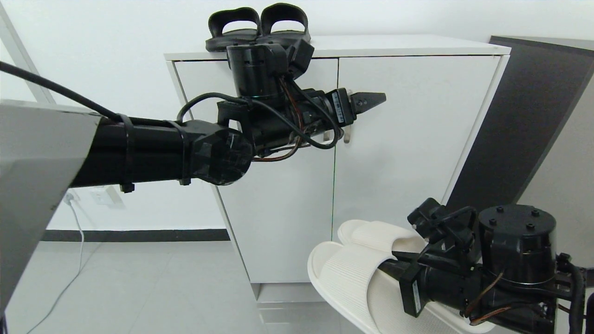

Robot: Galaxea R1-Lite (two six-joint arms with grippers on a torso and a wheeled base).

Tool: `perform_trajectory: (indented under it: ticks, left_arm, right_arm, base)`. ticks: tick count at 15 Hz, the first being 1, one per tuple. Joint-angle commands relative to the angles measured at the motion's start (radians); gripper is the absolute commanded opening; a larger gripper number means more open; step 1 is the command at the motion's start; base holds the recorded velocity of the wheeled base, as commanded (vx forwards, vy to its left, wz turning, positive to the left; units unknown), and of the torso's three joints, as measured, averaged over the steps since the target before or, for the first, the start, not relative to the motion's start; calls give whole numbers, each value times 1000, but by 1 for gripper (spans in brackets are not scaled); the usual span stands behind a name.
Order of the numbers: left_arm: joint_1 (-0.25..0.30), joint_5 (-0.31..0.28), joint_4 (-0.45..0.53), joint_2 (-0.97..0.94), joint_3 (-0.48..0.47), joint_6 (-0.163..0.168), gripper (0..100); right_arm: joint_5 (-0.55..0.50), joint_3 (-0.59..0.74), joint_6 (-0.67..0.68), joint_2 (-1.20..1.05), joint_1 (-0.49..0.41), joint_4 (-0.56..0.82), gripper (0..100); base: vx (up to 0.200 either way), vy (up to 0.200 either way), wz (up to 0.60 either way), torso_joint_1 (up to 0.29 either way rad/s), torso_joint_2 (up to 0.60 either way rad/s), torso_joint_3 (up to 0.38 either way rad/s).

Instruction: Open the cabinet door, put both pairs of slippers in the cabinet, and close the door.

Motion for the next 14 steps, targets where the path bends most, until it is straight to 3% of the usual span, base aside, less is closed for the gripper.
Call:
perform_trajectory:
  ticks: [1,7,8,12,14]
  left_arm:
    - [1,3,7,16,-14,4,100]
    - [-7,-1,21,56,-41,9,100]
    - [-7,-1,19,54,-44,9,0]
    - [-18,3,16,23,-27,10,0]
    - [-64,-1,16,-46,45,13,0]
  right_arm:
    - [1,0,0,1,1,0,0]
    - [1,4,0,1,1,0,0]
    - [2,6,0,1,1,2,0]
    - [1,12,-2,-1,15,6,0]
    - [13,23,-2,2,32,8,0]
  base:
    - [0,0,0,0,0,0]
    - [0,0,0,0,0,0]
    - [0,0,0,0,0,0]
    - [0,0,0,0,0,0]
    - [0,0,0,0,0,0]
